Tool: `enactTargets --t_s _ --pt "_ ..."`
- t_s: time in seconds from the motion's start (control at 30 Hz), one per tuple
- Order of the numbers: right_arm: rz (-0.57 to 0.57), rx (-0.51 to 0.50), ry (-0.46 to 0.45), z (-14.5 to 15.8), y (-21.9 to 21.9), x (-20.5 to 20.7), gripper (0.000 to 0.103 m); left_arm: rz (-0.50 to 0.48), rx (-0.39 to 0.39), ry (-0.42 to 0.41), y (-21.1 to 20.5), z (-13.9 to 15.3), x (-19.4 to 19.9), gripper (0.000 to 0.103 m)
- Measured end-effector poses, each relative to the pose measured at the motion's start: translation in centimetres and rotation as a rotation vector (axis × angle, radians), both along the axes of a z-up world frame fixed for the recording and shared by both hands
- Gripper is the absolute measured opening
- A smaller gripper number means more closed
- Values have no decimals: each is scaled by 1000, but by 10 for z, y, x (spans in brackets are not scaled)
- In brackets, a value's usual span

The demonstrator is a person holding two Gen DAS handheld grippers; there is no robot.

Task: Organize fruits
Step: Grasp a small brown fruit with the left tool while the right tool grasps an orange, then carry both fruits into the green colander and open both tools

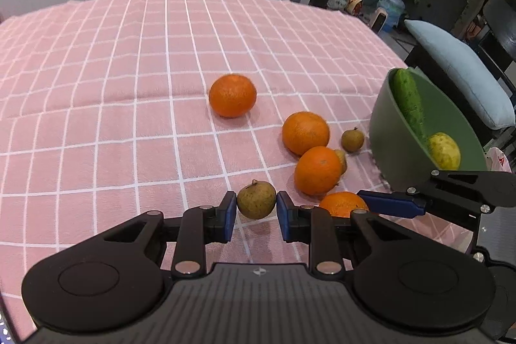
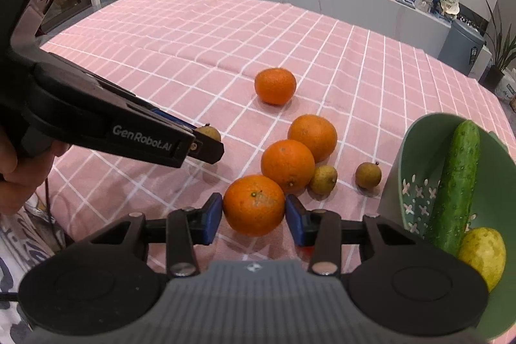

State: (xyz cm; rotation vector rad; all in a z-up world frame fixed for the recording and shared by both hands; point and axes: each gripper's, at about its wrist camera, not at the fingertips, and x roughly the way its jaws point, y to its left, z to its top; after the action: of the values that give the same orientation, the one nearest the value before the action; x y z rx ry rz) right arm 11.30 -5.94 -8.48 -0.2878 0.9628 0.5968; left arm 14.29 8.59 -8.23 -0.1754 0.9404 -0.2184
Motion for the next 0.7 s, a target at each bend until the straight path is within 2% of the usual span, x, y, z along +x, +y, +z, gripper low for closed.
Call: enactTargets --t_s 0.13,0.37,0.53,0.7 --pt "-10 23 -34 15 -5 -3 39 6 3 -39 -3 17 -8 30" --pt "-50 55 -153 58 -24 -3 39 4 -45 -124 -12 57 -17 30" --pt "-75 34 -219 84 -44 -1 39 -47 -40 -165 -37 78 -13 30" --pt "-123 -16 -237 96 -74 4 39 -124 -43 -180 -68 87 -2 30"
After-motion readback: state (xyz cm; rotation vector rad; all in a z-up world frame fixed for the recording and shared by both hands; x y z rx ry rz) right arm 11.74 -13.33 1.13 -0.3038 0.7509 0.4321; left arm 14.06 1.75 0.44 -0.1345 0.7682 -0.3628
